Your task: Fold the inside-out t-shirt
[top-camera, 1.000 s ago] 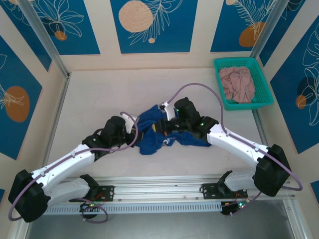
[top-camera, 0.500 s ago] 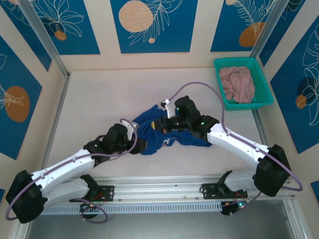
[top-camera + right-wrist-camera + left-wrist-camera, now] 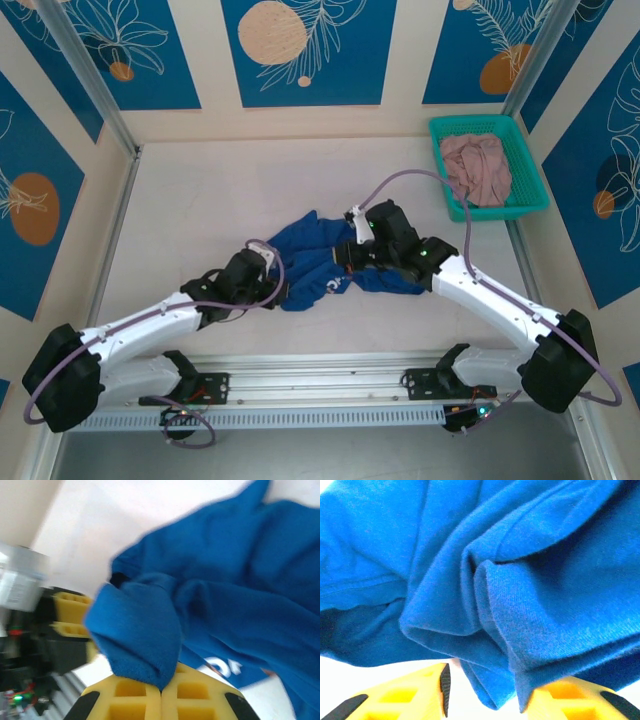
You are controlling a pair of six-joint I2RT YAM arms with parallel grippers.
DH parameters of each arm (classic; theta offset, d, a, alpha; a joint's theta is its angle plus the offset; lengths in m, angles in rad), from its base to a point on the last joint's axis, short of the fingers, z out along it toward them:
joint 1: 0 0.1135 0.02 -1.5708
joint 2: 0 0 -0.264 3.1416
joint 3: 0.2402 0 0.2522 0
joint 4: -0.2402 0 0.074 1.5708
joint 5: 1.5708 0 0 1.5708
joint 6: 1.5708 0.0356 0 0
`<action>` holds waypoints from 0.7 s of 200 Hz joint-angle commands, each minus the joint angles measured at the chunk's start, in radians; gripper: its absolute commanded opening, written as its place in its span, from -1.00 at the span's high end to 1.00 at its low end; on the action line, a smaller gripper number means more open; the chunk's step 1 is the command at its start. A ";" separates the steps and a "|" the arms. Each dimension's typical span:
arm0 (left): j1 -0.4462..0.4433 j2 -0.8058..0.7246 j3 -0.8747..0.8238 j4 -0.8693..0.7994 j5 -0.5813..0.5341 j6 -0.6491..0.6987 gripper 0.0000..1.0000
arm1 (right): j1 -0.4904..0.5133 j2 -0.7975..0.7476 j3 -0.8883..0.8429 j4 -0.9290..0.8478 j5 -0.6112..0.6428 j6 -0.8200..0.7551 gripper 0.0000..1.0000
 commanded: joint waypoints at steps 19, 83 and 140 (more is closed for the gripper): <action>-0.141 0.124 0.007 0.027 -0.036 0.008 0.20 | -0.018 -0.063 -0.181 -0.111 0.171 0.078 0.98; -0.428 0.346 0.093 -0.015 -0.184 -0.040 -0.03 | -0.009 -0.130 -0.389 -0.123 0.273 0.308 0.47; -0.478 0.303 0.125 -0.040 -0.169 -0.044 -0.47 | 0.016 -0.273 -0.396 -0.186 0.357 0.279 0.23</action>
